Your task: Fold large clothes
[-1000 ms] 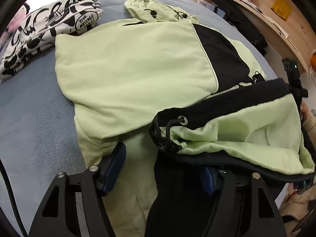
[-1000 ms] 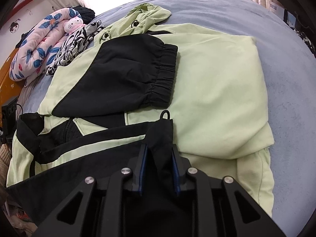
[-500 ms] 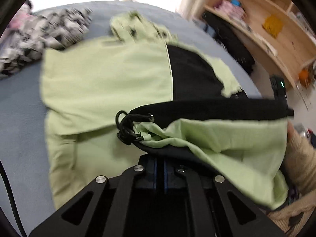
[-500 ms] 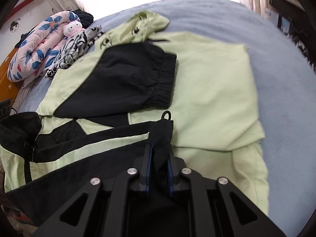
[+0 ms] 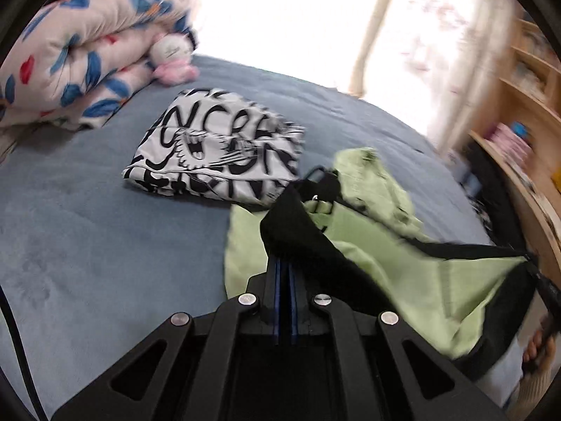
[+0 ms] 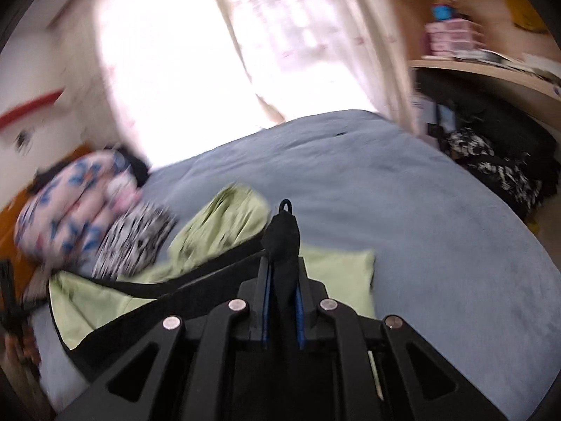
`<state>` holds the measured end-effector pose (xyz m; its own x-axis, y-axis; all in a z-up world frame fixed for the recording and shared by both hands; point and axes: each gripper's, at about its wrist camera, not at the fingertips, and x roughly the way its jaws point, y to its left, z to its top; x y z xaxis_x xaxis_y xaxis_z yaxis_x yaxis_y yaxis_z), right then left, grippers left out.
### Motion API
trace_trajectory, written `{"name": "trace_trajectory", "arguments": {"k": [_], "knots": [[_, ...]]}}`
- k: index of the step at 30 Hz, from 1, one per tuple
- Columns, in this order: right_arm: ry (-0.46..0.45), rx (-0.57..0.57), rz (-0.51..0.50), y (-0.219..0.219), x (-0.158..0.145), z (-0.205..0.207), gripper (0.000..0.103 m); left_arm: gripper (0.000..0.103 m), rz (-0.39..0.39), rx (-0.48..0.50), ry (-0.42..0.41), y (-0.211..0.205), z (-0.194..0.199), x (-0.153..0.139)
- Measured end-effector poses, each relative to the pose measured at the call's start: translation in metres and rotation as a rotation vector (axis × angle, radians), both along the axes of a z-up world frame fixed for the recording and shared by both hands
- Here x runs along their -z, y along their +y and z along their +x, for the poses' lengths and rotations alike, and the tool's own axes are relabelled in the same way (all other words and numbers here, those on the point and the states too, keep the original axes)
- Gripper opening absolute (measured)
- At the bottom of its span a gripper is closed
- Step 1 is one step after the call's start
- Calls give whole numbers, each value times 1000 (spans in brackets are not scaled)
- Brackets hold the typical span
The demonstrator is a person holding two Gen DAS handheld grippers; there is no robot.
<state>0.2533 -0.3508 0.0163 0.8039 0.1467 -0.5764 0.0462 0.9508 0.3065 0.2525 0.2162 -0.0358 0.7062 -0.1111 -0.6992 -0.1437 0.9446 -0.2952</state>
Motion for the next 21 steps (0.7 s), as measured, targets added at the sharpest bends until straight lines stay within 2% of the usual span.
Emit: {"name": "trace_trajectory", "arguments": {"k": [2, 3, 4, 5, 7, 10, 11, 15, 18, 21], "knots": [[112, 75, 45, -12, 30, 35, 15, 9, -16, -43, 68, 4, 37, 25], [180, 114, 51, -17, 46, 48, 22, 17, -18, -56, 119, 4, 56, 44], [276, 156, 56, -24, 71, 64, 24, 21, -16, -69, 183, 4, 69, 61], [337, 170, 62, -28, 88, 72, 26, 21, -8, -78, 243, 4, 80, 80], [397, 162, 105, -39, 112, 76, 26, 22, 1, -81, 316, 4, 88, 106], [402, 122, 180, -56, 129, 71, 29, 32, -4, -48, 307, 1, 87, 118], [398, 105, 197, -60, 131, 70, 36, 34, -6, -30, 298, 0, 86, 120], [376, 47, 211, -61, 133, 71, 47, 46, -4, 20, 256, -4, 88, 122], [367, -16, 165, -50, 132, 73, 54, 48, 4, 58, 235, -13, 99, 121], [409, -71, 12, -25, 138, 85, 59, 60, 66, 105, 241, -28, 112, 122]]}}
